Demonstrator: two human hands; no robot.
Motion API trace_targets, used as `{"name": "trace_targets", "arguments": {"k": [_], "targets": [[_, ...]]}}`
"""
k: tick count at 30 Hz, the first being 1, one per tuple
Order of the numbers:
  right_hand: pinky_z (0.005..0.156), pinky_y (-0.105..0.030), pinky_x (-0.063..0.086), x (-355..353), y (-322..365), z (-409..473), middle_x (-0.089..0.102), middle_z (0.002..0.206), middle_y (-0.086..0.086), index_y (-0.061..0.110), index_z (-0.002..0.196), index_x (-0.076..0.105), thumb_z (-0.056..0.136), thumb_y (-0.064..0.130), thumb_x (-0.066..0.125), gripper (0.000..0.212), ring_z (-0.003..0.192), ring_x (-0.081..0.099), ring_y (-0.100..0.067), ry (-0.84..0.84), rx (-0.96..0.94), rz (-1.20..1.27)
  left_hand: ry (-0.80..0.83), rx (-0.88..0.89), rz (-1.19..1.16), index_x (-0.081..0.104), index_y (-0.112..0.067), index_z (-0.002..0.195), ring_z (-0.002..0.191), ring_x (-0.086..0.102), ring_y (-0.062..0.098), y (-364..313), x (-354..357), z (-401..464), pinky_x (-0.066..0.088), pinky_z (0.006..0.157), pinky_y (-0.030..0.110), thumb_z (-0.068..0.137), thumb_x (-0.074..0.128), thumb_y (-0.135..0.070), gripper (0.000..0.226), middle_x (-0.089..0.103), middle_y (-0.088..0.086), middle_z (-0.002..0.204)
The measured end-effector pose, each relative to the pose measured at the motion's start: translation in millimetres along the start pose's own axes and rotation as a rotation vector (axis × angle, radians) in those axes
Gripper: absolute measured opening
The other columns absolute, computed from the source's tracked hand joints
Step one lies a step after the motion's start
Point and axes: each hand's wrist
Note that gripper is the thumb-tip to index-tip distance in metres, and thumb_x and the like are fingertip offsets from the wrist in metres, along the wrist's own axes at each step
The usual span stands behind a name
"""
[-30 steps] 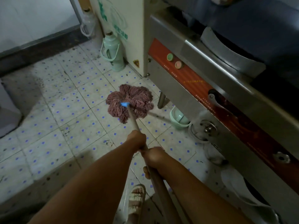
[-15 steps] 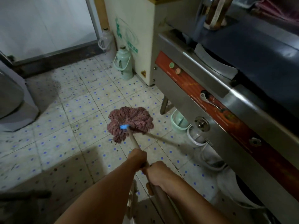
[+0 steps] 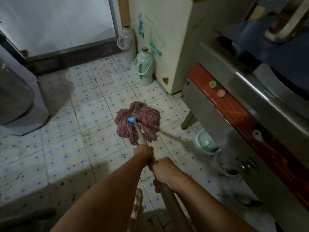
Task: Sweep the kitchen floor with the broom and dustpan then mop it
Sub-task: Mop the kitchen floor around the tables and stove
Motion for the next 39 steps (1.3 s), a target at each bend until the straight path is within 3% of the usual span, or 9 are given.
{"name": "trace_targets", "arguments": {"k": [3, 5, 16, 20, 25, 33, 37, 39], "targets": [[0.051, -0.03, 0.055, -7.1, 46.9, 32.9, 0.061, 0.087, -0.014, 0.005, 0.12, 0.053, 0.092, 0.018, 0.049, 0.031, 0.064, 0.063, -0.023, 0.018, 0.018, 0.039, -0.02, 0.001, 0.001, 0.049, 0.005, 0.124, 0.108, 0.058, 0.034, -29.3, -24.9, 43.5, 0.051, 0.086, 0.038, 0.094, 0.049, -0.017, 0.037, 0.056, 0.021, 0.123], [0.045, -0.026, 0.049, -11.0, 77.4, 53.5, 0.057, 0.083, -0.013, 0.005, 0.121, 0.052, 0.093, 0.016, 0.047, 0.03, 0.058, 0.06, -0.021, 0.03, 0.016, 0.051, -0.033, -0.004, 0.006, 0.048, 0.005, 0.125, 0.11, 0.057, 0.034, -48.1, -40.3, 73.3, 0.051, 0.088, 0.039, 0.095, 0.049, -0.018, 0.038, 0.055, 0.021, 0.125], [0.043, -0.025, 0.05, 16.3, 217.6, 164.1, 0.058, 0.078, -0.013, 0.005, 0.124, 0.051, 0.095, 0.013, 0.046, 0.031, 0.054, 0.058, -0.019, 0.055, -0.048, 0.088, -0.091, 0.009, 0.007, 0.048, 0.004, 0.125, 0.102, 0.061, 0.033, -113.1, -129.2, 221.0, 0.049, 0.073, 0.034, 0.095, 0.049, -0.019, 0.038, 0.058, 0.02, 0.12], [0.045, -0.026, 0.05, 22.6, 239.0, 186.3, 0.057, 0.079, -0.013, 0.005, 0.124, 0.052, 0.094, 0.013, 0.048, 0.032, 0.056, 0.058, -0.02, 0.046, -0.037, 0.122, -0.088, 0.02, -0.006, 0.046, 0.003, 0.126, 0.097, 0.061, 0.034, -122.9, -142.0, 245.0, 0.05, 0.072, 0.037, 0.096, 0.048, -0.021, 0.039, 0.058, 0.022, 0.119], [0.041, -0.024, 0.045, 29.4, 218.7, 176.8, 0.053, 0.069, -0.01, 0.004, 0.118, 0.054, 0.097, 0.016, 0.048, 0.025, 0.05, 0.053, -0.017, 0.067, 0.03, 0.159, -0.053, 0.0, 0.028, 0.046, 0.001, 0.125, 0.094, 0.061, 0.033, -110.1, -132.8, 232.3, 0.05, 0.066, 0.034, 0.096, 0.047, -0.017, 0.035, 0.057, 0.021, 0.117], [0.037, -0.02, 0.044, 25.3, 152.1, 114.4, 0.053, 0.071, -0.008, 0.006, 0.118, 0.054, 0.097, 0.017, 0.049, 0.025, 0.047, 0.052, -0.014, 0.071, 0.084, 0.186, -0.007, 0.004, 0.073, 0.047, 0.003, 0.125, 0.103, 0.061, 0.034, -76.4, -100.6, 151.5, 0.049, 0.066, 0.034, 0.095, 0.048, -0.014, 0.034, 0.058, 0.021, 0.119], [0.037, -0.018, 0.041, 17.1, 100.9, 68.9, 0.051, 0.066, -0.009, 0.005, 0.094, 0.054, 0.097, 0.015, 0.047, 0.013, 0.046, 0.051, -0.016, 0.101, 0.131, 0.226, 0.004, 0.001, 0.077, 0.049, 0.004, 0.124, 0.106, 0.06, 0.032, -50.8, -72.5, 95.0, 0.046, 0.069, 0.03, 0.094, 0.049, -0.013, 0.034, 0.058, 0.02, 0.12], [0.038, -0.02, 0.041, 10.6, 73.0, 44.1, 0.049, 0.064, -0.01, 0.004, 0.094, 0.053, 0.097, 0.016, 0.046, 0.014, 0.046, 0.051, -0.018, 0.119, 0.14, 0.216, 0.016, -0.004, 0.086, 0.049, 0.004, 0.123, 0.104, 0.061, 0.031, -35.9, -55.7, 65.0, 0.047, 0.068, 0.03, 0.095, 0.048, -0.013, 0.033, 0.059, 0.02, 0.119]]}}
Point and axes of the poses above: each hand's wrist, its own z-axis towards the middle knuckle, its own x-axis out of the palm, y = z × x
